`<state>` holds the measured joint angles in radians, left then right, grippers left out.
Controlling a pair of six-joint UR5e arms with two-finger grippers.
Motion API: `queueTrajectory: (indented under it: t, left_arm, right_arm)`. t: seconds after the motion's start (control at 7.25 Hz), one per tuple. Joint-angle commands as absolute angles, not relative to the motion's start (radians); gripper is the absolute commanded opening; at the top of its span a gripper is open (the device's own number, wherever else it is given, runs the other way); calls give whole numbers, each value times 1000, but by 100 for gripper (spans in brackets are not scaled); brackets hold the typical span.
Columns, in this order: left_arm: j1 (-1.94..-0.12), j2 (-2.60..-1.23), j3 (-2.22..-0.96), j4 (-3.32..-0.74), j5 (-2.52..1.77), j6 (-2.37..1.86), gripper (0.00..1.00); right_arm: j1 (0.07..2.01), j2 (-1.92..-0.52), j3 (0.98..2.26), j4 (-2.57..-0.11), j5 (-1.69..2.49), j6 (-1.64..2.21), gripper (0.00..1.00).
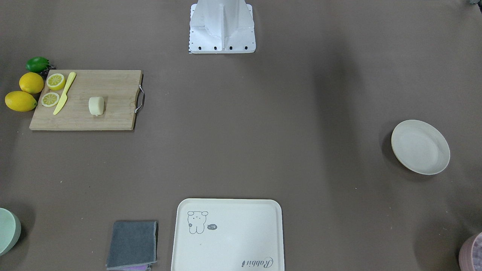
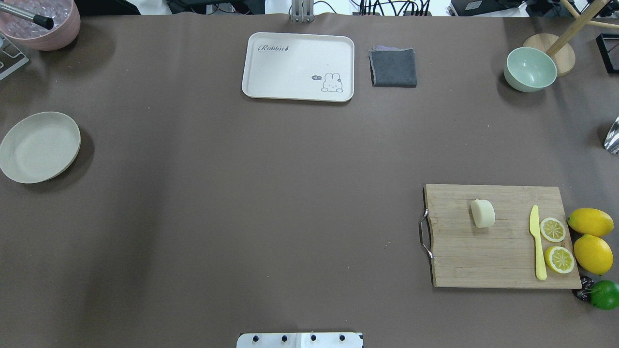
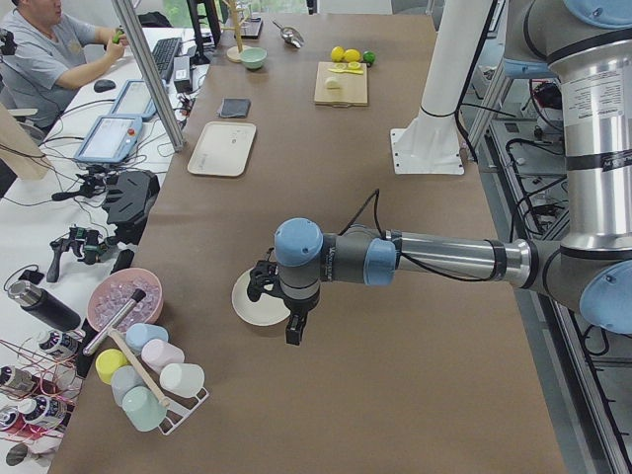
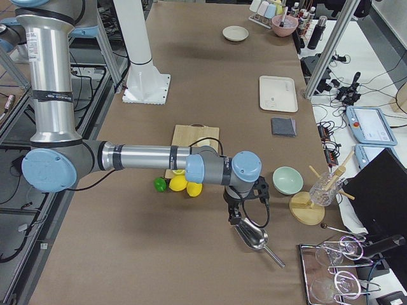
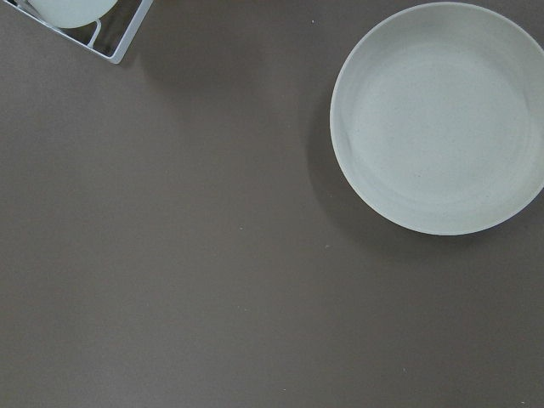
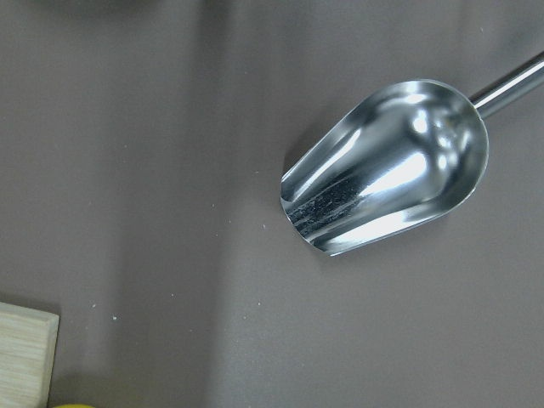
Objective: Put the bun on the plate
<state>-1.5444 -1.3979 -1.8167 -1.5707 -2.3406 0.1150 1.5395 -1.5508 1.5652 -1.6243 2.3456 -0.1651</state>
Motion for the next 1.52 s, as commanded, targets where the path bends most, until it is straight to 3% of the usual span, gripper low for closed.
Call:
queueTrajectory:
  t: [0.0, 1.38]
  left_arm:
    - [-1543, -1402, -1822, -1572, -2344, 112, 98]
    - [-1568, -1388, -1835, -1639, -2344, 34, 98]
  right_arm:
    - [1542, -1549, 1566, -1626, 2342, -166, 100]
    - [1542, -1557, 1603, -1626, 2344, -164, 100]
